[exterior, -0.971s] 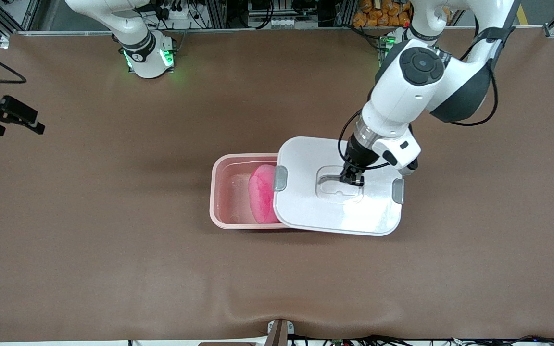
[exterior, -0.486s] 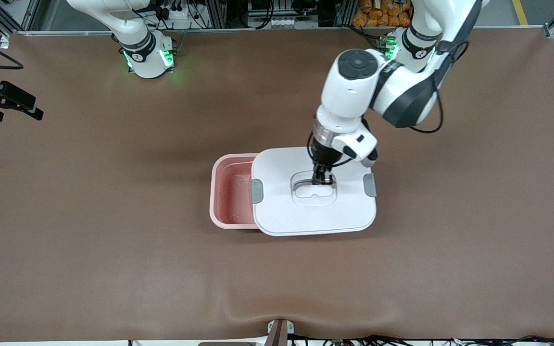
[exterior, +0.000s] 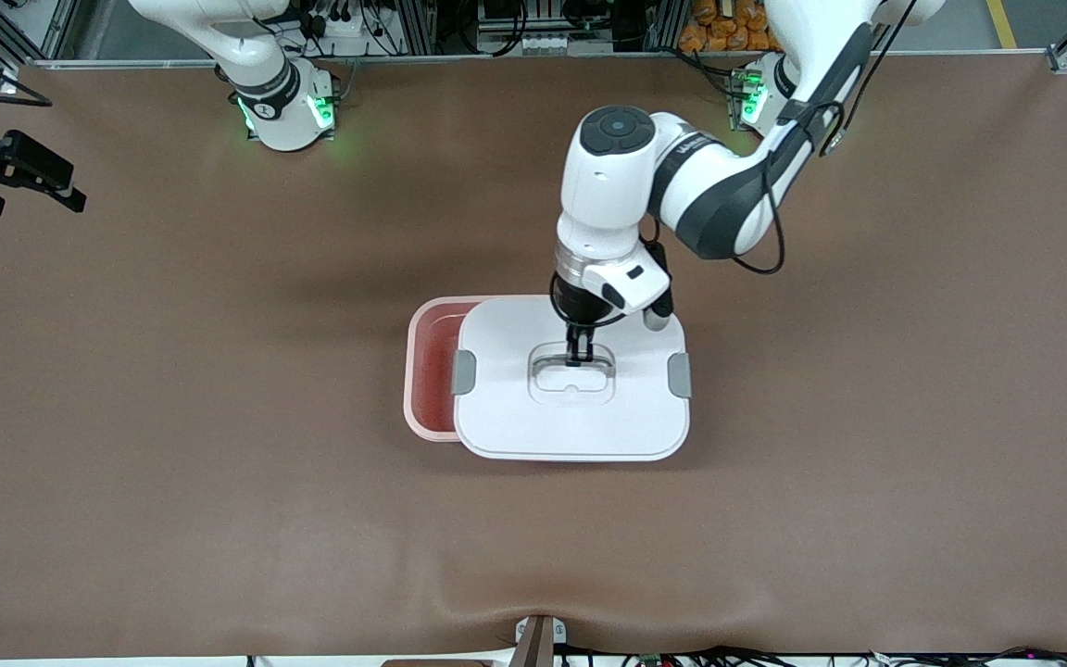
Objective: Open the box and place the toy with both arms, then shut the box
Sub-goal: 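Move the lid over the box with the left gripper while the right gripper withdraws, then lower the lid onto the box and press it down with the left gripper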
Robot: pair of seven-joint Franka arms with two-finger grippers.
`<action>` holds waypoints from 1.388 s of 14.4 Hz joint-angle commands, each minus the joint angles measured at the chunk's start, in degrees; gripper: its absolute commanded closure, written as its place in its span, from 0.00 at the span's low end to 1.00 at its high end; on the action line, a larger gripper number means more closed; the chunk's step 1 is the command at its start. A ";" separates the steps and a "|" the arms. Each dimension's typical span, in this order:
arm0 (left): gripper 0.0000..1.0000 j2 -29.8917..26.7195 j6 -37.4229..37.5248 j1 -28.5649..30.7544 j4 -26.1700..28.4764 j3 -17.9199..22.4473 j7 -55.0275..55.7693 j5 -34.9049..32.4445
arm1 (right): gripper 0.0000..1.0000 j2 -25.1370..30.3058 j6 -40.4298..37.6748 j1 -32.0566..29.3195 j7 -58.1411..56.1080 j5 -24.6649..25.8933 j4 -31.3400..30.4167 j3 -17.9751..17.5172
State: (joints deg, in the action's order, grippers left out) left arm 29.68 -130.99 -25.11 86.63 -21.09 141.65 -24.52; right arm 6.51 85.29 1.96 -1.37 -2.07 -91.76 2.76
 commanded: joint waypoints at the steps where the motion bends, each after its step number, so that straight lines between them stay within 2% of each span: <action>1: 1.00 2.75 0.39 -2.75 -3.75 1.05 -0.06 -1.50 | 0.00 1.13 -0.56 -3.36 0.41 1.28 -0.97 -1.97; 3: 1.00 2.49 0.74 -4.32 -3.75 1.06 0.11 -1.50 | 0.00 0.61 -0.47 -4.68 0.14 0.67 -0.88 -1.80; 8: 1.00 3.02 0.74 -4.68 -3.84 1.06 0.11 -1.50 | 0.00 -3.08 -1.26 -4.86 1.45 -0.99 4.04 -1.62; 11: 1.00 3.89 0.65 -4.77 -4.18 1.06 0.11 -1.58 | 0.00 -2.91 -3.89 -4.69 3.92 -1.88 4.04 -1.44; 17: 1.00 5.83 0.65 -6.26 -6.82 1.41 0.29 -1.50 | 0.00 -2.91 -3.55 -4.60 2.87 -1.71 3.87 -1.36; 20: 1.00 6.71 0.83 -9.33 -7.70 4.03 2.57 -1.50 | 0.00 -2.91 -3.81 -4.68 2.69 -1.00 3.87 -1.35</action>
State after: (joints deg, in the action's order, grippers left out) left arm 34.95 -130.90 -31.42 81.70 -19.41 142.53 -24.68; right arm 4.18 82.41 -1.76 1.36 -3.09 -89.31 2.00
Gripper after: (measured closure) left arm 0.930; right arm 0.000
